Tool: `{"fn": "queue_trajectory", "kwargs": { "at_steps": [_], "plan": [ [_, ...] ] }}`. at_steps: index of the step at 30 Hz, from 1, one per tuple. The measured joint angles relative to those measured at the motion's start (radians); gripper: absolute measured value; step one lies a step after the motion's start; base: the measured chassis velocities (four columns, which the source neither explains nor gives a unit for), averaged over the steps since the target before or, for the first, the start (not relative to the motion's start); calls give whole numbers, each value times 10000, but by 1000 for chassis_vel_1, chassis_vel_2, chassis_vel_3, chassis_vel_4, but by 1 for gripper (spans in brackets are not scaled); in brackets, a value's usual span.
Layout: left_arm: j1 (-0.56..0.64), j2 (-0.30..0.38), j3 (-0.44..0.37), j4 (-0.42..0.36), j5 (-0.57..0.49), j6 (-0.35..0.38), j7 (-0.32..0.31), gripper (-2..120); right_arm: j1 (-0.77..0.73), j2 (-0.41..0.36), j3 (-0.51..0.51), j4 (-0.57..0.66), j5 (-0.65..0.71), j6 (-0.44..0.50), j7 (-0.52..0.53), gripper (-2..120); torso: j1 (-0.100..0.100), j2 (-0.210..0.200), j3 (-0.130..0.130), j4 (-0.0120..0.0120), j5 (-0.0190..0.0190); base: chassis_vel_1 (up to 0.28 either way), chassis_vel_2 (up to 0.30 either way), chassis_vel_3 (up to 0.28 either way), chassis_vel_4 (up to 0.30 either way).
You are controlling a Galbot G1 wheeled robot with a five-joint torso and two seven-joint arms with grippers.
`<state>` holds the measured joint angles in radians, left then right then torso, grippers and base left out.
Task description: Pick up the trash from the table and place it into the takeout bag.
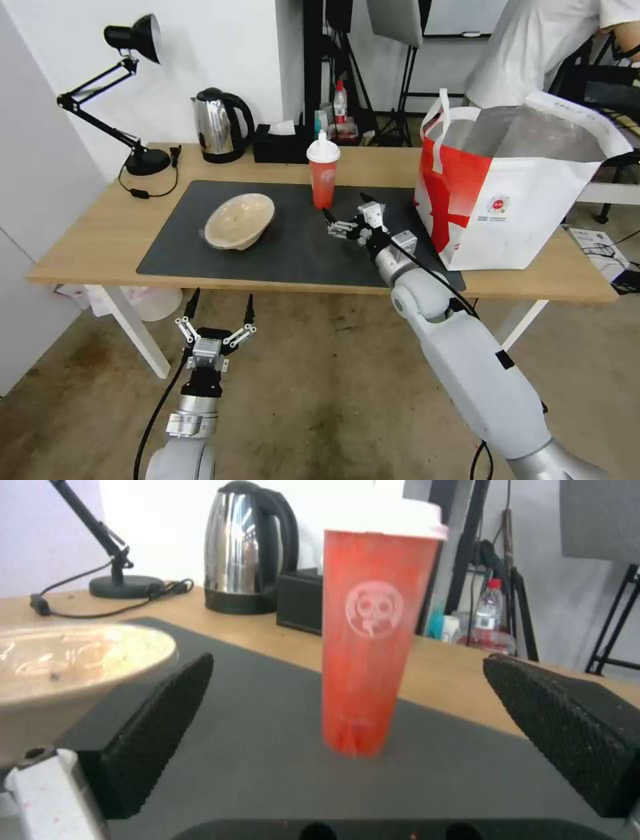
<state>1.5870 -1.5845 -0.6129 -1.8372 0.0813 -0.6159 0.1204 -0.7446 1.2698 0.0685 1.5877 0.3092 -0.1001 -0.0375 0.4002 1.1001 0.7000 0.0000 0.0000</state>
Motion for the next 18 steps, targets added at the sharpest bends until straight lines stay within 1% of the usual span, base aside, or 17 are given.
{"fn": "queue_trajectory", "kwargs": {
  "at_steps": [5, 14, 18],
  "plan": [
    [25, -22, -15, 17, 34, -19, 0, 100, 569, 298, -162, -495, -29, 5, 0, 100, 0, -2, 0, 1, 0, 0, 0, 0, 0],
    [31, -67, -10, 41, 104, -49, -4, 100, 1346, 506, -645, -1202, -64, 36, -8, 100, -1, -2, 1, 0, 0, 0, 0, 0, 0],
    [82, -73, -5, 56, 189, -85, -18, 100, 1602, 658, -671, -1437, -67, 43, -13, 100, -1, -2, 0, 0, -1, 0, 0, 0, 0]
  ]
}}
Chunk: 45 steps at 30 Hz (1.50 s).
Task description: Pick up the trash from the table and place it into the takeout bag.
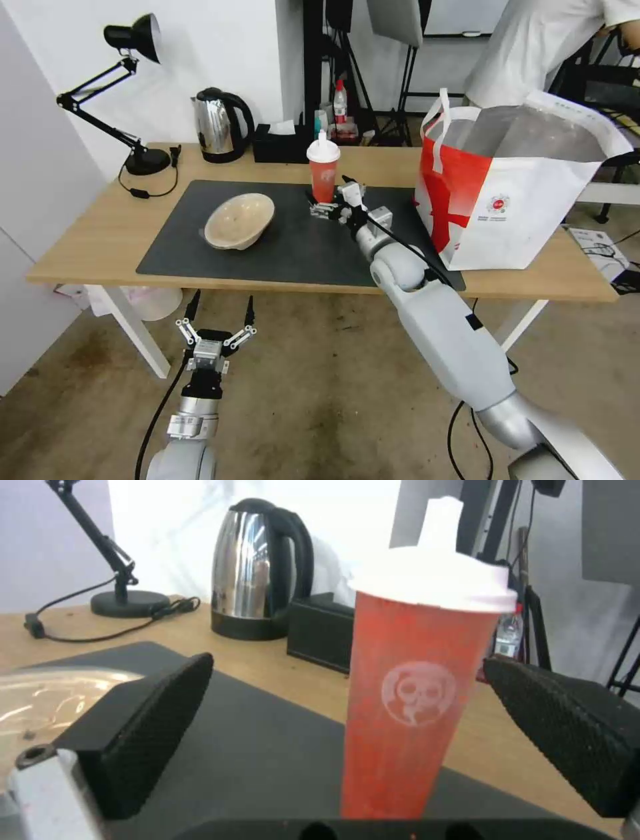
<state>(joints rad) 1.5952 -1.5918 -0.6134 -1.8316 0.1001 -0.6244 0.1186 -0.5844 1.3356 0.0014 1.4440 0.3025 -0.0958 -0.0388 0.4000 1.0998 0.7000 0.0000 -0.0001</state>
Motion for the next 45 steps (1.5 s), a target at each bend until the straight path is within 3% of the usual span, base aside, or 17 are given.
{"fn": "queue_trajectory", "kwargs": {
  "at_steps": [45],
  "plan": [
    [465, -14, -293, 13, 76, -345, -11, 100, 1123, 337, 114, -2215, -77, 509, -210, 100, -2, 2, 0, 0, 0, 0, 0, 0, 0]
  ]
}}
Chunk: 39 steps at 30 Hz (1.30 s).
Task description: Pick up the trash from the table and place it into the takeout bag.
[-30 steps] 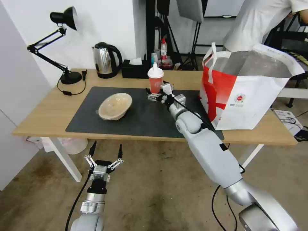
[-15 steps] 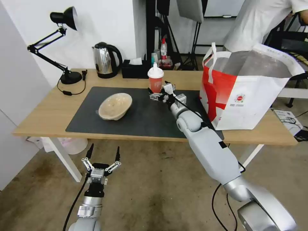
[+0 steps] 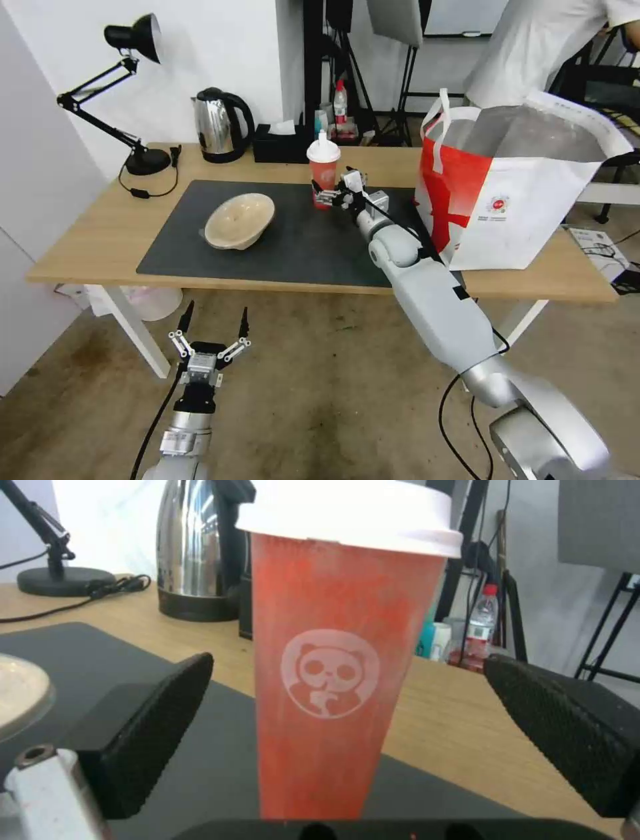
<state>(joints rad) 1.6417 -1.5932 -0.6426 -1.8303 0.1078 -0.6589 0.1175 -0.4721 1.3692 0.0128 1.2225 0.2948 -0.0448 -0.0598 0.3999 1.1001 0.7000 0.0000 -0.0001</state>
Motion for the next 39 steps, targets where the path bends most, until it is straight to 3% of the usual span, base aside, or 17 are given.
{"fn": "queue_trajectory", "kwargs": {
  "at_steps": [39],
  "plan": [
    [104, -2, -127, -124, -12, -133, -5, 100, 655, 446, -49, -1042, -235, 168, -247, 100, 1, 0, 0, -1, 1, 0, 0, 0, 0]
  ]
}}
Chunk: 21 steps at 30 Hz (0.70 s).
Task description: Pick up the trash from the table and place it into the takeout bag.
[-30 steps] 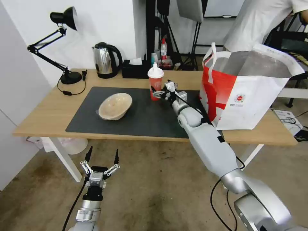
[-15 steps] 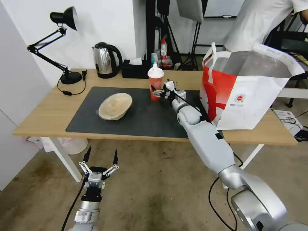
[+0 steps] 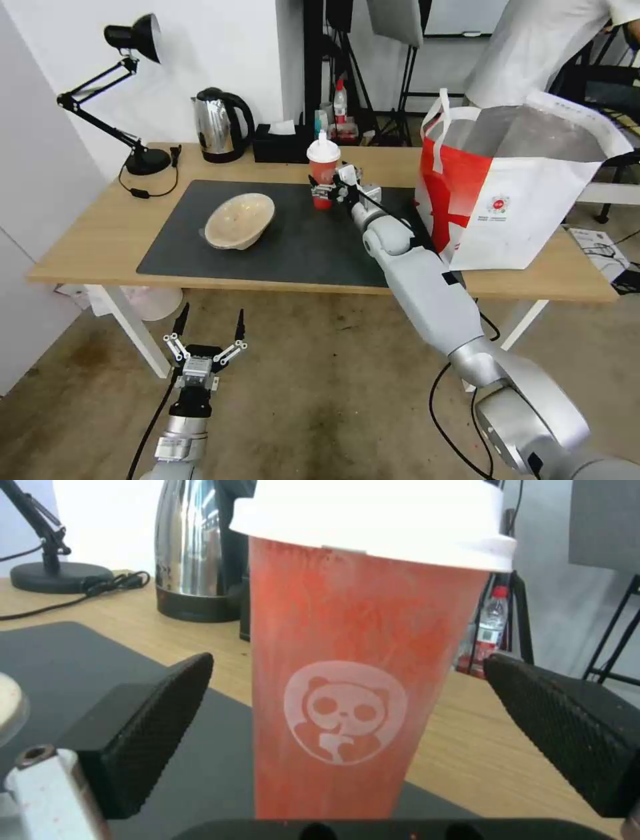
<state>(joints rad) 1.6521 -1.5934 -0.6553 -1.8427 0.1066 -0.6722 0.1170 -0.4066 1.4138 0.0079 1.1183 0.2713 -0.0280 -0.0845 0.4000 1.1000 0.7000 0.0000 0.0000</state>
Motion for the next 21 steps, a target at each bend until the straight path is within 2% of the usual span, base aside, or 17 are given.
{"fn": "queue_trajectory", "kwargs": {
  "at_steps": [21],
  "plan": [
    [-55, -1, 6, 48, -6, 0, -1, 100, 305, 279, -17, -512, -30, 40, -57, 100, 0, 0, 0, 1, -1, 0, 0, 0, 0]
  ]
}}
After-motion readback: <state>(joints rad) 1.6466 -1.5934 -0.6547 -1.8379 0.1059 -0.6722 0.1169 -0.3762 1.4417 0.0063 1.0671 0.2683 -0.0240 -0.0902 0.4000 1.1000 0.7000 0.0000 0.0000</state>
